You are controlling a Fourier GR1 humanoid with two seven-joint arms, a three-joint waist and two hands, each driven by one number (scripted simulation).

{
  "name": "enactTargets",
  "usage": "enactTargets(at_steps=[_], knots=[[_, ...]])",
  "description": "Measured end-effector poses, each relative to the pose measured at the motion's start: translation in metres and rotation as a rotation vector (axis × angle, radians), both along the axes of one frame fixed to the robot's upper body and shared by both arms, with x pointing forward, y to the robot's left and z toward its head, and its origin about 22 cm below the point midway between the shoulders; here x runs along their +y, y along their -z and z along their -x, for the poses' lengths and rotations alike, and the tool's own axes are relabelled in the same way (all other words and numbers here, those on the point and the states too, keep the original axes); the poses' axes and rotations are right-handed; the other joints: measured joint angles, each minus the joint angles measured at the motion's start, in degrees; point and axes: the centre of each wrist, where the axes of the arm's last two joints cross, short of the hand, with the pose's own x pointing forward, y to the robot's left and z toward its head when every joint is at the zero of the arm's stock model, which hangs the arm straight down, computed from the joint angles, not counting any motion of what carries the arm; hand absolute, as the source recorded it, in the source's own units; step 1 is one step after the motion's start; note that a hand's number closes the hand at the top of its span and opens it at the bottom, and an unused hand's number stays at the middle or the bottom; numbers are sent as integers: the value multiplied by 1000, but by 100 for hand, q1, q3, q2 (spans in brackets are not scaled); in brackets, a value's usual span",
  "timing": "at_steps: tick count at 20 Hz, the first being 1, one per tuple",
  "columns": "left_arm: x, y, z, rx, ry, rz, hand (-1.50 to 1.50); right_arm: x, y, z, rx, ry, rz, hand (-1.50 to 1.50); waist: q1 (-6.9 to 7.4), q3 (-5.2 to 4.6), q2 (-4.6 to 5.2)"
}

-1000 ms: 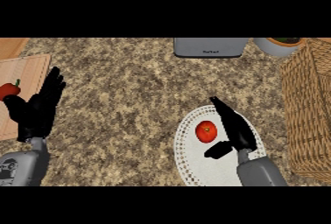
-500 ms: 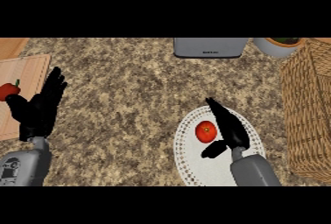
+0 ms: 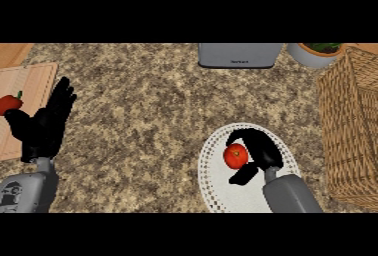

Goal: Pick the tomato from the placemat and place it in the basket

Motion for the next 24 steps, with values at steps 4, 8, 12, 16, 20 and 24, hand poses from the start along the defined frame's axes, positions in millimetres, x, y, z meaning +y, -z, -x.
enactTargets(at_steps=[4,8,12,16,20,24], knots=[[-4,-3,-2,-4,-4,2,0,1,2,0,0,-22,-14,150,-15,-16,-13],[-2,1,4,-2,-13,6,0,-11,14,25,-35,-78,-54,150,-20,-27,-63],[5,-1,6,0,-32,-6,0,-26,36,79,-90,-178,-107,150,-108,-15,-135],[8,1,9,5,-41,-7,0,-41,53,128,-134,-217,-162,150,-111,-4,-134],[9,0,10,-1,-36,-9,0,-56,59,166,-170,-190,-281,150,-101,16,-77],[7,2,12,3,-32,-4,0,-67,55,207,-198,-159,-438,150,-117,42,-3]])
